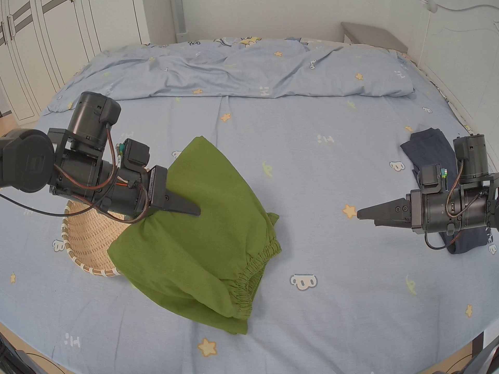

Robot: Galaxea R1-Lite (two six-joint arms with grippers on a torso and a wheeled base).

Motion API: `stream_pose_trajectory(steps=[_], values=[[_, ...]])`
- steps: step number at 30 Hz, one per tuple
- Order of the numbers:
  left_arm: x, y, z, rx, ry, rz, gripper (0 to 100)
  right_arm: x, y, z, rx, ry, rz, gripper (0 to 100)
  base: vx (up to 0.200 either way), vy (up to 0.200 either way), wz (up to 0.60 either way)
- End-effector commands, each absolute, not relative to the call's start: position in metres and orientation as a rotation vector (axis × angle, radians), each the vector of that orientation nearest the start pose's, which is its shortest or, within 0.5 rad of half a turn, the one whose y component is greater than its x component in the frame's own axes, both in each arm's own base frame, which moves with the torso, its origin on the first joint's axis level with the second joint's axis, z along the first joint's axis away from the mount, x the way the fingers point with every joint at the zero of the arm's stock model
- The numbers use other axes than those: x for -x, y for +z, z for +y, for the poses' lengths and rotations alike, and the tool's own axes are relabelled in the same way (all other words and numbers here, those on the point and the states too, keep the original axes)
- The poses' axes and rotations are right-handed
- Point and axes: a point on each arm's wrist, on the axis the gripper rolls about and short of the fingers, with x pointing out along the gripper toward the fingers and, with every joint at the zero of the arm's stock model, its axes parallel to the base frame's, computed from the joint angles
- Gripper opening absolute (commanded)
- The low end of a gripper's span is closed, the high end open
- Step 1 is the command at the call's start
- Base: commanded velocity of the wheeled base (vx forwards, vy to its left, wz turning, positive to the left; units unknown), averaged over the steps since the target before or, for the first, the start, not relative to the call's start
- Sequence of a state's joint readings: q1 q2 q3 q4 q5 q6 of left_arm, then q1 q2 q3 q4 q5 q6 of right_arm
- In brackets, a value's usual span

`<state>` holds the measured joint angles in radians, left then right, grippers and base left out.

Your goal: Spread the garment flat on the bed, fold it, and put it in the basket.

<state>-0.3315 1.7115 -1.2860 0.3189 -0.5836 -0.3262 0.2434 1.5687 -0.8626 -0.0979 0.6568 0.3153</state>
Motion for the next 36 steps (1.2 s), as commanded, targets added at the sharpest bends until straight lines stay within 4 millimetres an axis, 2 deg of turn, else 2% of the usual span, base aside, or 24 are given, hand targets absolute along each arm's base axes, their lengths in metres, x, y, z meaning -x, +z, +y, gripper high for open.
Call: stream_pose_trajectory(steps=[1, 8, 10, 14, 15, 17, 22, 32, 36], values=[[-0.287, 0.241, -0.116, 0.363, -0.755, 0.846, 0, -0.249, 0.189, 0.076, -0.411, 0.769, 0.744, 100, 0.0, 0.0, 0.0], [-0.289, 0.252, -0.113, 0.285, -0.779, 0.767, 0, -0.25, 0.188, 0.077, -0.408, 0.767, 0.747, 100, 0.0, 0.0, 0.0], [-0.29, 0.262, -0.104, 0.268, -0.726, 0.712, 0, -0.251, 0.187, 0.077, -0.407, 0.765, 0.749, 100, 0.0, 0.0, 0.0], [-0.275, 0.283, -0.093, 0.256, -0.698, 0.621, 0, -0.252, 0.186, 0.076, -0.408, 0.764, 0.749, 100, 0.0, 0.0, 0.0], [-0.275, 0.283, -0.093, 0.256, -0.698, 0.621, 0, -0.252, 0.186, 0.076, -0.408, 0.764, 0.749, 100, 0.0, 0.0, 0.0], [-0.26, 0.298, -0.082, 0.258, -0.684, 0.557, 0, -0.251, 0.187, 0.076, -0.407, 0.764, 0.747, 100, 0.0, 0.0, 0.0], [-0.246, 0.313, -0.063, 0.267, -0.645, 0.46, 0, -0.25, 0.189, 0.075, -0.407, 0.763, 0.739, 100, 0.0, 0.0, 0.0], [-0.255, 0.307, -0.023, 0.343, -0.492, 0.408, 0, -0.249, 0.19, 0.076, -0.405, 0.769, 0.736, 100, 0.0, 0.0, 0.0], [-0.257, 0.291, -0.008, 0.372, -0.42, 0.453, 0, -0.249, 0.189, 0.076, -0.406, 0.772, 0.739, 100, 0.0, 0.0, 0.0]])
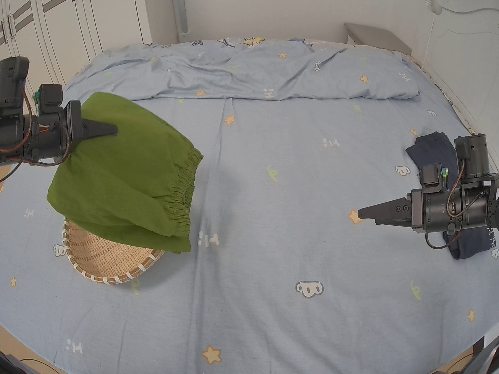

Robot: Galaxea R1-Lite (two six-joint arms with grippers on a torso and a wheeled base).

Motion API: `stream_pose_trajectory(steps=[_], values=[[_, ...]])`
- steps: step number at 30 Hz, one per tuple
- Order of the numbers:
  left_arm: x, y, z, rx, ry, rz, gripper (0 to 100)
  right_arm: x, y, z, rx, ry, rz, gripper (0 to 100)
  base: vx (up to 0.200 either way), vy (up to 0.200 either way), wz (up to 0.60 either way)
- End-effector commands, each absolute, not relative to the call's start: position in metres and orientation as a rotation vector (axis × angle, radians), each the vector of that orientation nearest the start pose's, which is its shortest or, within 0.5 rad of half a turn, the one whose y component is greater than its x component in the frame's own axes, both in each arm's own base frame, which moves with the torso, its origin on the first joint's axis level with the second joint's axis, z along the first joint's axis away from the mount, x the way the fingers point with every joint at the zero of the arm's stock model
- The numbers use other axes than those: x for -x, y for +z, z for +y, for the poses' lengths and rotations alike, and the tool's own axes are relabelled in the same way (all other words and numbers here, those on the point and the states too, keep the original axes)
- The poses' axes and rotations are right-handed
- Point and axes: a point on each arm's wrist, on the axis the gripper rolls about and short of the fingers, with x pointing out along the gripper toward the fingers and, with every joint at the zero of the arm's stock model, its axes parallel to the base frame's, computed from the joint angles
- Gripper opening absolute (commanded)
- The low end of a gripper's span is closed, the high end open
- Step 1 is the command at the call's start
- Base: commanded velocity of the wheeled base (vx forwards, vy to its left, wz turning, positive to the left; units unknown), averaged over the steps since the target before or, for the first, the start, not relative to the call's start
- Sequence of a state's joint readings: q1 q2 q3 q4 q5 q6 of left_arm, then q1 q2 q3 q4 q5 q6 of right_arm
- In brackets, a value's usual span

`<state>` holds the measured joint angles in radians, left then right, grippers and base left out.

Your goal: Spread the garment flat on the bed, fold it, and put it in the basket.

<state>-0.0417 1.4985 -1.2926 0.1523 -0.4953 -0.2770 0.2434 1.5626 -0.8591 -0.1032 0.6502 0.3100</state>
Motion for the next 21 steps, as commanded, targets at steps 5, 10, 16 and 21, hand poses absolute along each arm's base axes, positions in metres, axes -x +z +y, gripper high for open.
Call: stream_pose_trajectory(steps=[5, 10, 16, 21], values=[[-0.256, 0.267, 0.011, 0.413, -0.329, 0.521, 0, -0.247, 0.188, 0.079, -0.403, 0.782, 0.748, 100, 0.0, 0.0, 0.0], [-0.266, 0.237, 0.043, 0.474, -0.211, 0.6, 0, -0.245, 0.188, 0.082, -0.398, 0.797, 0.752, 100, 0.0, 0.0, 0.0], [-0.287, 0.204, 0.066, 0.525, -0.131, 0.693, 0, -0.24, 0.19, 0.083, -0.396, 0.804, 0.745, 100, 0.0, 0.0, 0.0], [-0.309, 0.174, 0.071, 0.545, -0.115, 0.767, 0, -0.237, 0.192, 0.084, -0.393, 0.812, 0.743, 100, 0.0, 0.0, 0.0]])
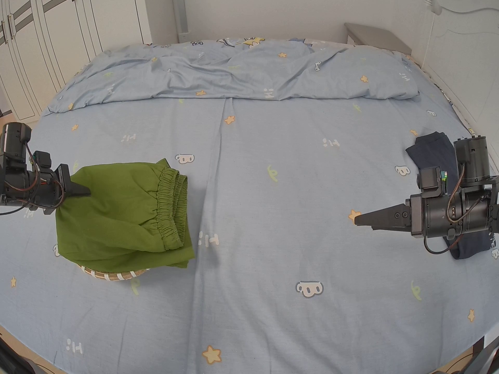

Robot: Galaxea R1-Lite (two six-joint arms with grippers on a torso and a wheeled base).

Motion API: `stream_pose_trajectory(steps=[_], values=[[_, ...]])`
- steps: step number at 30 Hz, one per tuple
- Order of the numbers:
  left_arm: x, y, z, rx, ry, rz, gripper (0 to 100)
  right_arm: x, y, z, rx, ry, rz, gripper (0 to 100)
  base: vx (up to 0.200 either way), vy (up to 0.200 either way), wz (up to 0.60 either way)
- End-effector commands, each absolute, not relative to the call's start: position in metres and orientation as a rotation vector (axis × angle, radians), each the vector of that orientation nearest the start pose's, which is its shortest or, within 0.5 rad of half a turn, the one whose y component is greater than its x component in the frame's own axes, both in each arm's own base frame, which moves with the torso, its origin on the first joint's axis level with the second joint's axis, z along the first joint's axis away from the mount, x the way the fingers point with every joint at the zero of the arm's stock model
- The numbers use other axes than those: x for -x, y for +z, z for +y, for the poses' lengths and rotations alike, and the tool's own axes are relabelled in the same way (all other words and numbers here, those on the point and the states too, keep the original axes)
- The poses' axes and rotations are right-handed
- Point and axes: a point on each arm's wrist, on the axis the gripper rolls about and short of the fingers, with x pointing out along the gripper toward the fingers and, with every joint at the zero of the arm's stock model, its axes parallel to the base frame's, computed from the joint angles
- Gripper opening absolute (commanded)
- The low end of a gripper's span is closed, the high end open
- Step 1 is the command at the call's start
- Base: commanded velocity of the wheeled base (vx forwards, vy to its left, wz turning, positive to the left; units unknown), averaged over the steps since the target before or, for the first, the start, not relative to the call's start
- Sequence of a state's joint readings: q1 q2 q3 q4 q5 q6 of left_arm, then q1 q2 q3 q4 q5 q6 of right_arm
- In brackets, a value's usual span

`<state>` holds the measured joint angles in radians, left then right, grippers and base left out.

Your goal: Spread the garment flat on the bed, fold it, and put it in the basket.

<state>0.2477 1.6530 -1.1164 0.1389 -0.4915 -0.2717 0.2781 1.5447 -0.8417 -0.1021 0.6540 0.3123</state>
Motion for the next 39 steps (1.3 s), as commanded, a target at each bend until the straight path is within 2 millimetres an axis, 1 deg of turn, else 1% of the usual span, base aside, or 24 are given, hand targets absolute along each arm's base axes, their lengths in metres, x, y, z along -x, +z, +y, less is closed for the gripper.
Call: stream_pose_trajectory(steps=[1, 3, 5, 12, 13, 17, 19, 21, 22, 23, 26, 27, 28, 29, 30, 33, 34, 35, 36, 39], values=[[-0.316, 0.164, 0.073, 0.554, -0.11, 0.787, 0, -0.237, 0.191, 0.084, -0.393, 0.812, 0.743, 100, 0.0, 0.0, 0.0], [-0.322, 0.154, 0.076, 0.563, -0.103, 0.811, 0, -0.237, 0.191, 0.084, -0.393, 0.812, 0.743, 100, 0.0, 0.0, 0.0], [-0.325, 0.148, 0.076, 0.566, -0.101, 0.825, 0, -0.237, 0.191, 0.084, -0.393, 0.812, 0.745, 100, 0.0, 0.0, 0.0], [-0.326, 0.148, 0.076, 0.559, -0.1, 0.825, 0, -0.238, 0.191, 0.084, -0.391, 0.811, 0.744, 100, 0.0, 0.0, 0.0], [-0.326, 0.149, 0.076, 0.557, -0.098, 0.824, 100, -0.238, 0.191, 0.084, -0.391, 0.811, 0.742, 100, 0.0, 0.0, 0.0], [-0.325, 0.151, 0.073, 0.526, -0.075, 0.82, 100, -0.238, 0.191, 0.084, -0.391, 0.81, 0.741, 100, 0.0, 0.0, 0.0], [-0.324, 0.155, 0.072, 0.511, -0.049, 0.81, 100, -0.238, 0.191, 0.084, -0.391, 0.809, 0.74, 100, 0.0, 0.0, 0.0], [-0.312, 0.176, 0.069, 0.481, -0.03, 0.748, 100, -0.238, 0.191, 0.084, -0.39, 0.809, 0.74, 100, 0.0, 0.0, 0.0], [-0.302, 0.191, 0.068, 0.467, -0.03, 0.703, 100, -0.237, 0.191, 0.084, -0.385, 0.812, 0.738, 100, 0.0, 0.0, 0.0], [-0.302, 0.192, 0.067, 0.465, -0.032, 0.699, 100, -0.237, 0.191, 0.084, -0.385, 0.812, 0.738, 100, 0.0, 0.0, 0.0], [-0.282, 0.218, 0.063, 0.442, -0.04, 0.62, 100, -0.234, 0.194, 0.084, -0.374, 0.82, 0.722, 100, 0.0, 0.0, 0.0], [-0.282, 0.218, 0.063, 0.442, -0.04, 0.62, 100, -0.234, 0.194, 0.084, -0.374, 0.82, 0.722, 100, 0.0, 0.0, 0.0], [-0.271, 0.228, 0.06, 0.429, -0.044, 0.585, 100, -0.23, 0.196, 0.083, -0.363, 0.825, 0.709, 100, 0.0, 0.0, 0.0], [-0.271, 0.228, 0.059, 0.429, -0.044, 0.583, 100, -0.23, 0.196, 0.083, -0.362, 0.825, 0.708, 100, 0.0, 0.0, 0.0], [-0.258, 0.241, 0.057, 0.408, -0.036, 0.537, 100, -0.226, 0.2, 0.082, -0.346, 0.832, 0.687, 100, 0.0, 0.0, 0.0], [-0.232, 0.262, 0.049, 0.359, -0.003, 0.451, 100, -0.213, 0.208, 0.077, -0.299, 0.842, 0.625, 100, 0.0, 0.0, 0.0], [-0.227, 0.265, 0.047, 0.35, -0.001, 0.44, 100, -0.211, 0.21, 0.076, -0.29, 0.841, 0.612, 100, 0.0, 0.0, 0.0], [-0.227, 0.265, 0.047, 0.35, -0.001, 0.44, 100, -0.211, 0.21, 0.076, -0.29, 0.841, 0.612, 100, 0.0, 0.0, 0.0], [-0.204, 0.279, 0.025, 0.306, -0.045, 0.379, 100, -0.199, 0.211, 0.07, -0.229, 0.836, 0.554, 100, 0.0, 0.0, 0.0], [-0.172, 0.287, 0.003, 0.269, -0.087, 0.327, 100, -0.179, 0.202, 0.06, -0.162, 0.793, 0.524, 100, 0.0, 0.0, 0.0]])
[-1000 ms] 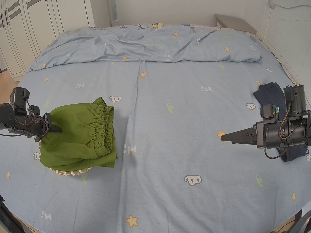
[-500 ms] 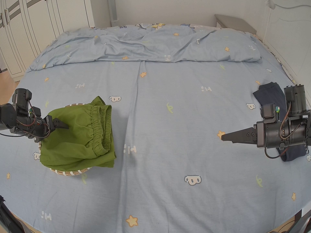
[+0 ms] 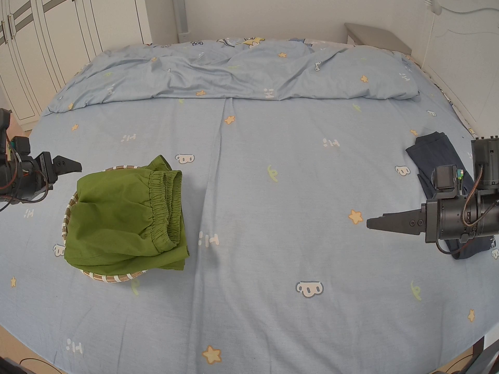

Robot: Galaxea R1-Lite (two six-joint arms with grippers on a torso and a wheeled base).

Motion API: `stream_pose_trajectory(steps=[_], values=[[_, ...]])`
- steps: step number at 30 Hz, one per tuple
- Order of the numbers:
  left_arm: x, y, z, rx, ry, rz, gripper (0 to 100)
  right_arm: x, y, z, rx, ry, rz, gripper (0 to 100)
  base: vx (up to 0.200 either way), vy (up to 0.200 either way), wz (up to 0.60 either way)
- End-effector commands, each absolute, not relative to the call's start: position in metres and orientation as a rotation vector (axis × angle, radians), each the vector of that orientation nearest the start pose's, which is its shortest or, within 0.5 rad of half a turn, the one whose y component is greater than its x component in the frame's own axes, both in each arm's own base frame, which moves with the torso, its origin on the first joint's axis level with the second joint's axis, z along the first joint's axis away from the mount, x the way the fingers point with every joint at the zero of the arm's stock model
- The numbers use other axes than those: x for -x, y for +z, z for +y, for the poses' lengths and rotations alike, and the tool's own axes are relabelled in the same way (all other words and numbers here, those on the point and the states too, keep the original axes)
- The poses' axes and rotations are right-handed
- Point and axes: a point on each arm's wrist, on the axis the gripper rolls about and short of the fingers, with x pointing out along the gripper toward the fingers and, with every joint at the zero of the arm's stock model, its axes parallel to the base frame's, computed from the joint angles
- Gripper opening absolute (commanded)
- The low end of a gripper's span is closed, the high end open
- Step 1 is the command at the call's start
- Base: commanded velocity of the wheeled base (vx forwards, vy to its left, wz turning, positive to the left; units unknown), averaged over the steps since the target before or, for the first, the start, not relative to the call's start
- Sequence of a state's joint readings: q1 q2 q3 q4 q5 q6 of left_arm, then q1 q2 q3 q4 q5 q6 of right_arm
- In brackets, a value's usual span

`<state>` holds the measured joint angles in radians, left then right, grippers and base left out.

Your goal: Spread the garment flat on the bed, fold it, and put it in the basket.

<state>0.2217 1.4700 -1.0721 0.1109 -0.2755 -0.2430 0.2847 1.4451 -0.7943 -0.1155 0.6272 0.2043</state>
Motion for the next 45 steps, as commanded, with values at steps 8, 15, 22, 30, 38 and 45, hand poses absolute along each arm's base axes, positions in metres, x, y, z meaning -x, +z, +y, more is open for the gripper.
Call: stream_pose_trajectory(steps=[8, 15, 22, 30, 38, 45], values=[[-0.079, 0.25, -0.011, 0.186, 0.04, 0.241, 100, -0.101, 0.165, 0.035, -0.074, 0.716, 0.432, 100, 0.0, 0.0, 0.0], [0.007, 0.167, 0.009, 0.206, 0.155, 0.083, 100, -0.03, 0.129, 0.017, -0.087, 0.686, 0.266, 100, 0.0, 0.0, 0.0], [0.029, 0.107, 0.01, 0.23, 0.258, -0.002, 100, -0.002, 0.114, 0.011, -0.159, 0.632, 0.174, 100, 0.0, 0.0, 0.0], [0.017, 0.082, 0.009, 0.183, 0.271, 0.01, 100, 0.025, 0.093, 0.008, -0.152, 0.498, 0.099, 100, 0.0, 0.0, 0.0], [0.018, 0.081, 0.006, 0.154, 0.349, 0.006, 100, 0.029, 0.086, 0.009, -0.163, 0.4, 0.068, 100, 0.0, 0.0, 0.0], [0.017, 0.081, 0.004, 0.122, 0.099, 0.052, 100, 0.027, 0.082, 0.005, -0.053, 0.236, 0.012, 100, 0.0, 0.0, 0.0]])
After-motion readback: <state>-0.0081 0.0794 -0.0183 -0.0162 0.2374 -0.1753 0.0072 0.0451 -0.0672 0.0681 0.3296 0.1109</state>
